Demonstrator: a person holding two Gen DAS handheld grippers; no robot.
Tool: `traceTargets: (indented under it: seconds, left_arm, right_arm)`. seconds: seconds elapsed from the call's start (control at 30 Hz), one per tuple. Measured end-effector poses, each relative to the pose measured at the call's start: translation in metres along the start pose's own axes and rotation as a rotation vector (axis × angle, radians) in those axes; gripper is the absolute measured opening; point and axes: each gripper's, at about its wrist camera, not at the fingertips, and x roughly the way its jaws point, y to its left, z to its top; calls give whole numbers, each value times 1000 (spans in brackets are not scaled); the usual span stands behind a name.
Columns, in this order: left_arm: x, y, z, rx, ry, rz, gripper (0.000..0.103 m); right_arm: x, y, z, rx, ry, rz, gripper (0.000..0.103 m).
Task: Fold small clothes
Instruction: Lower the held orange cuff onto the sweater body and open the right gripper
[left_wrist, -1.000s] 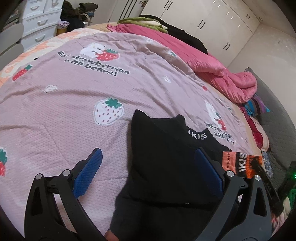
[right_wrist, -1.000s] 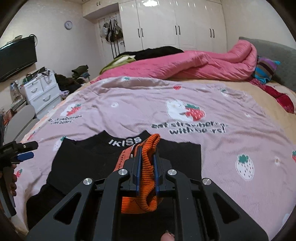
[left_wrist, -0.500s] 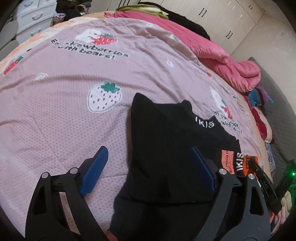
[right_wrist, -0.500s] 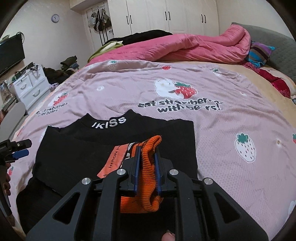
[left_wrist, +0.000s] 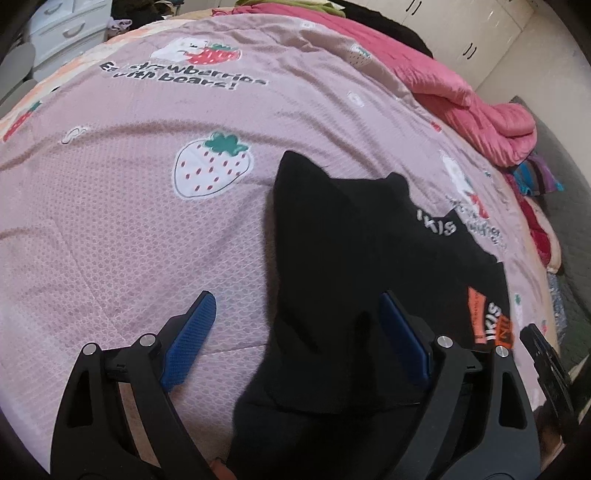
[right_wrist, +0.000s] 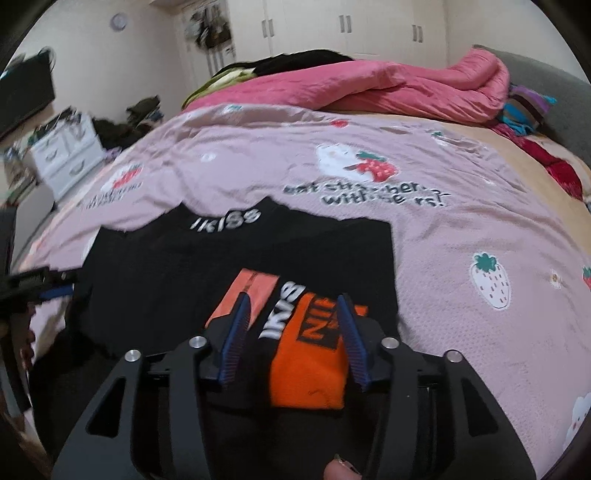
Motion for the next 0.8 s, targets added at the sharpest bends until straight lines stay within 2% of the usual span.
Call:
traceTargets:
  seconds: [0.03, 0.1, 0.17, 0.2, 0.23, 0.27, 0.37, 0.47, 0.6, 0.63, 0.7, 0.8]
  left_arm:
    - [2, 1, -1, 5, 1, 9, 82]
    - [4, 3, -2, 10, 3, 18, 70]
    - [5, 5, -2, 11, 3, 6, 44]
    - [6, 5, -2, 13, 6, -13, 37]
    - [7, 5, -3, 17, 11, -34, 19]
    - [7, 4, -3, 24, 17, -50, 10]
    - [1, 2, -1, 69, 10, -33, 6]
    - [-9, 10, 5, 45, -10, -46, 4]
    - [-8, 21, 7, 41, -18, 34, 2]
    - [-5, 25, 6, 34, 4, 33, 2]
    - [-1, 33, 5, -10, 34, -21, 2]
    - [-9, 38, 5, -29, 17, -33, 3]
  right_arm:
    - [2, 4, -3, -10, 14, 11, 53]
    - [5, 10, -6, -19, 25, 22, 53]
    - [5, 17, -8, -32, 26, 33, 53]
    - [6, 20, -9, -36, 26, 36, 53]
    - [7, 23, -9, -39, 28, 42, 53]
    - [8, 25, -10, -41, 30, 48, 53]
    - [8, 31, -8, -51, 31, 57, 53]
    - [5, 34, -7, -53, 21, 68, 53]
    - [8, 34, -7, -53, 29, 60, 53]
    - [9, 34, -8, -50, 32, 55, 53]
    - [9, 33, -9, -39, 30, 53, 53]
    - [7, 30, -10, -17, 22, 58, 53]
